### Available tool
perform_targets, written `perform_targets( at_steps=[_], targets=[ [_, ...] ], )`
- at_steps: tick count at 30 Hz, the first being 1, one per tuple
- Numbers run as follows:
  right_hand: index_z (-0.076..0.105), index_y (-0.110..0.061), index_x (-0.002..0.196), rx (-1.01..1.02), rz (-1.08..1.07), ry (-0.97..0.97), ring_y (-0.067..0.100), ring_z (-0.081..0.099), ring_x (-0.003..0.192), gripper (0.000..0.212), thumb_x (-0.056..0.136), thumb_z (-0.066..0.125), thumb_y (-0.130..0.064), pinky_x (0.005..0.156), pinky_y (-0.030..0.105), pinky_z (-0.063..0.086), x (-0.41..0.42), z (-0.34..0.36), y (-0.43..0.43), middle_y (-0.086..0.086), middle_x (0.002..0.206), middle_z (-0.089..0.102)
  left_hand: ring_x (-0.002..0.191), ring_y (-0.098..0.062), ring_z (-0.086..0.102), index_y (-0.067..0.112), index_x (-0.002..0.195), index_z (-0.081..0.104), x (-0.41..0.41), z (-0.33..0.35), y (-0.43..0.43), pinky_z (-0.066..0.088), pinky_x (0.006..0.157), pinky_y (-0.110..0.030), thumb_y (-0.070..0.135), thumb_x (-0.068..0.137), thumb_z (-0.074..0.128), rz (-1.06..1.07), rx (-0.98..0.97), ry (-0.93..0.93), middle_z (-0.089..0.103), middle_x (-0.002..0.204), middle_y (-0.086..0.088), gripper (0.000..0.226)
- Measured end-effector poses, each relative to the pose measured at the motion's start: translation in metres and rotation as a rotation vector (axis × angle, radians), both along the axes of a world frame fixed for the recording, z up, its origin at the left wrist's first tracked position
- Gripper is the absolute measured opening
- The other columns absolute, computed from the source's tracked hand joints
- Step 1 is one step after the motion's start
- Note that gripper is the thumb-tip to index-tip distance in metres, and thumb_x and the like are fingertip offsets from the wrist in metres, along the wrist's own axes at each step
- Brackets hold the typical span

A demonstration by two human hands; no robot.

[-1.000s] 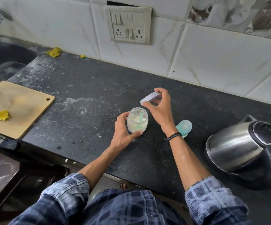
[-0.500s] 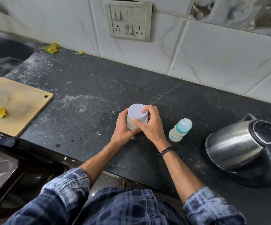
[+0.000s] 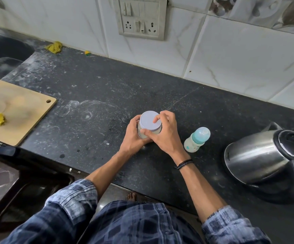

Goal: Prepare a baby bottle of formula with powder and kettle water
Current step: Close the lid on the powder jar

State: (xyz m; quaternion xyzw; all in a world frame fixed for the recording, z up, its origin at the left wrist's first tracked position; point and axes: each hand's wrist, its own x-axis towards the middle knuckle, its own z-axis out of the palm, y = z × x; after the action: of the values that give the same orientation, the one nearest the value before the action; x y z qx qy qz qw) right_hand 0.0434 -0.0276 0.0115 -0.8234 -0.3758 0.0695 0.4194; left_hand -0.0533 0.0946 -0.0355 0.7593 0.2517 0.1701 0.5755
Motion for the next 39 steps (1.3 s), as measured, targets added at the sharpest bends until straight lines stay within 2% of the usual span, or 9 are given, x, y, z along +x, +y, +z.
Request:
perform_targets(
  at_steps=[8,13,17,21,24,27,31,34,39],
  targets=[
    [0.055,-0.021,0.142,-0.213,0.200,-0.005,0.025,0.041,0.145,0.064,0.083,0.075,-0.006,0.117,0.033,0.038,0.013,0.024,0.004,0.004,0.156,0.044,0.116,0.008,0.054,0.038,0.136,0.039,0.002,0.001,0.003,0.047,0.090,-0.013,0.057,0.058,0.087,0.016,0.009,0.012,0.052,0.124,0.036,0.093],
    [0.052,-0.025,0.141,-0.232,0.103,-0.065,0.023,0.049,0.128,0.073,0.078,0.088,-0.018,0.100,0.032,0.047,0.013,0.023,0.009,0.003,0.140,0.053,0.113,0.011,0.052,0.050,0.132,0.033,0.002,0.001,0.005,0.052,0.085,-0.018,0.054,0.058,0.091,0.024,0.004,0.051,0.048,0.126,0.028,0.094],
    [0.052,-0.022,0.143,-0.246,0.026,-0.106,0.026,0.048,0.124,0.085,0.071,0.095,-0.037,0.099,0.036,0.048,0.011,0.021,0.013,0.007,0.134,0.050,0.113,0.013,0.051,0.054,0.128,0.032,0.003,0.001,0.005,0.053,0.070,-0.009,0.050,0.059,0.093,0.024,-0.005,0.031,0.048,0.126,0.026,0.093],
    [0.042,-0.028,0.152,-0.314,0.045,-0.056,0.027,0.043,0.133,0.104,0.067,0.092,-0.060,0.101,0.035,0.042,0.016,0.025,0.013,0.008,0.142,0.045,0.121,-0.009,0.055,0.044,0.136,0.031,0.006,-0.004,0.007,0.059,0.074,-0.019,0.050,0.056,0.093,0.022,-0.019,0.039,0.049,0.134,0.011,0.101],
    [0.035,-0.034,0.159,-0.326,0.144,-0.017,0.024,0.039,0.140,0.105,0.072,0.093,-0.044,0.105,0.031,0.036,0.022,0.030,0.010,0.002,0.154,0.039,0.119,-0.015,0.058,0.044,0.135,0.031,0.007,-0.007,0.008,0.062,0.080,-0.033,0.050,0.057,0.093,-0.001,-0.016,0.029,0.050,0.134,0.012,0.099],
    [0.034,-0.032,0.161,-0.358,0.175,-0.053,0.026,0.044,0.140,0.097,0.081,0.087,-0.023,0.109,0.038,0.043,0.020,0.033,0.010,0.001,0.156,0.045,0.121,-0.009,0.055,0.042,0.136,0.029,0.007,-0.009,0.008,0.054,0.096,-0.032,0.052,0.059,0.092,-0.009,0.014,0.032,0.049,0.133,0.017,0.100],
    [0.038,-0.027,0.158,-0.408,0.097,-0.135,0.030,0.049,0.130,0.096,0.078,0.089,-0.046,0.101,0.040,0.046,0.018,0.037,0.013,0.007,0.143,0.051,0.117,-0.013,0.058,0.041,0.137,0.031,0.007,-0.006,0.008,0.061,0.077,-0.027,0.051,0.059,0.092,-0.008,-0.026,0.025,0.049,0.134,0.012,0.100],
    [0.033,-0.029,0.160,-0.460,0.087,-0.142,0.031,0.047,0.129,0.107,0.073,0.084,-0.067,0.099,0.043,0.046,0.019,0.041,0.012,0.010,0.141,0.050,0.113,0.001,0.058,0.040,0.135,0.033,0.006,-0.002,0.006,0.059,0.067,-0.018,0.048,0.058,0.092,0.000,-0.052,0.003,0.049,0.131,0.015,0.098],
    [0.028,-0.032,0.164,-0.477,0.120,-0.119,0.029,0.047,0.137,0.106,0.079,0.088,-0.050,0.103,0.045,0.048,0.025,0.049,0.010,0.006,0.151,0.050,0.111,0.015,0.052,0.042,0.134,0.032,0.005,0.000,0.005,0.053,0.062,-0.007,0.044,0.061,0.093,0.004,-0.043,0.006,0.046,0.127,0.024,0.095]
  ],
)
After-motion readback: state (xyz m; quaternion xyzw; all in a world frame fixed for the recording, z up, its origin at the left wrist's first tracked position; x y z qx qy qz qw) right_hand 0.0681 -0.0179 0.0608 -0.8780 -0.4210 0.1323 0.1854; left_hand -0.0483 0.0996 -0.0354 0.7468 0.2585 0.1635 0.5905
